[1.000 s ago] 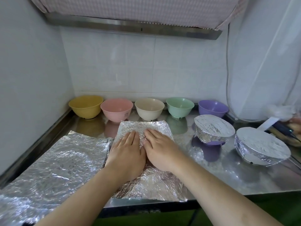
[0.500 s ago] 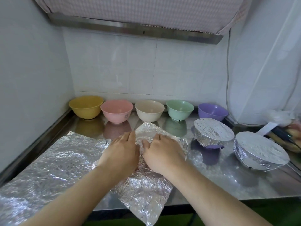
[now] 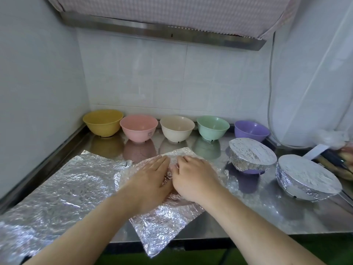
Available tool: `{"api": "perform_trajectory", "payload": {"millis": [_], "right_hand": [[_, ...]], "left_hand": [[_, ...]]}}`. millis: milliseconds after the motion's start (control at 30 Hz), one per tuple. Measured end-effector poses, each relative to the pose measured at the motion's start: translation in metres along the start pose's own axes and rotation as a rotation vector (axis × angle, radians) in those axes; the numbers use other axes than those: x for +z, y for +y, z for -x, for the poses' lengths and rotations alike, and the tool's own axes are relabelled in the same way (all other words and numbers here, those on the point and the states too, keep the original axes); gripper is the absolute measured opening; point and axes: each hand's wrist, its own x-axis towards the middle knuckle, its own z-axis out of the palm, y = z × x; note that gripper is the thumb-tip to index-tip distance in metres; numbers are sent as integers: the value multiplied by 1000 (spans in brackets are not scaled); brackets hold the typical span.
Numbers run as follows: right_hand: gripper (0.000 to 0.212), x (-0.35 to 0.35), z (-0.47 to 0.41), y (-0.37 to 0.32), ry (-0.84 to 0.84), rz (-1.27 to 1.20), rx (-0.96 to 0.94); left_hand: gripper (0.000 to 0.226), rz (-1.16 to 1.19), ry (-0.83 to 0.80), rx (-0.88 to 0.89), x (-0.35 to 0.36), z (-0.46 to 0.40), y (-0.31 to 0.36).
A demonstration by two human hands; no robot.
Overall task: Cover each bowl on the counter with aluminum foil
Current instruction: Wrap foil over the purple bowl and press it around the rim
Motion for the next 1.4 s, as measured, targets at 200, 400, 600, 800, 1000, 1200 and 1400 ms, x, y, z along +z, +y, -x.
{"api": "perform_trajectory", "payload": {"millis": [200, 400, 600, 800, 1000, 1200, 1400], "right_hand": [[59, 12, -13, 1, 41, -106, -149], [71, 20, -9, 7, 26, -60, -168], [36, 15, -4, 12, 90, -100, -32], [47, 8, 2, 13, 68, -158, -208], [52, 10, -1, 12, 36, -164, -184], [55, 0, 13, 20, -11, -325, -47], [53, 2, 17, 18, 23, -330, -17]], "left_hand": [[49, 124, 167, -49, 3, 10, 15], [68, 142, 149, -241, 21, 7, 25], [47, -193, 122, 87, 24, -2, 1], [71, -57, 141, 48, 21, -1, -4], [60, -120, 151, -127, 30, 12, 28], [109, -131, 168, -179, 35, 11, 24], [89, -92, 188, -338, 26, 23, 53]]}}
